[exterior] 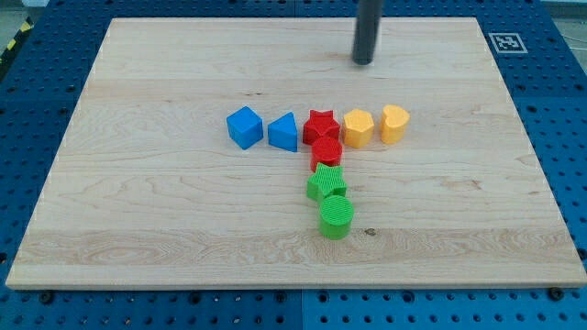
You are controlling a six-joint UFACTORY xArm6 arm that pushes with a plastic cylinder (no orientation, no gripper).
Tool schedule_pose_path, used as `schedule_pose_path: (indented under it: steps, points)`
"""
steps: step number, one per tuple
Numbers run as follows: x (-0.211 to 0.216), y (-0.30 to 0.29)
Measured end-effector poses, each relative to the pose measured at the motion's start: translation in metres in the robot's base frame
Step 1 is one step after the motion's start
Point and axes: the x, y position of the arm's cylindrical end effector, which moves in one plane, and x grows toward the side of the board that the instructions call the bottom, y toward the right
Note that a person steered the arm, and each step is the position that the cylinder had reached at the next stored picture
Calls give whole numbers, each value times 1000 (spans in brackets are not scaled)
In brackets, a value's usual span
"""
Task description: Move your hand parallel to the right of the green star
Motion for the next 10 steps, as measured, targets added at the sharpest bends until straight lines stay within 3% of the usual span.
schedule_pose_path:
  steps: [3, 5, 7, 9, 10]
  points:
    - [-6, 166]
    - [32, 194]
    - [101, 202]
    - [203, 198]
    - [224, 193]
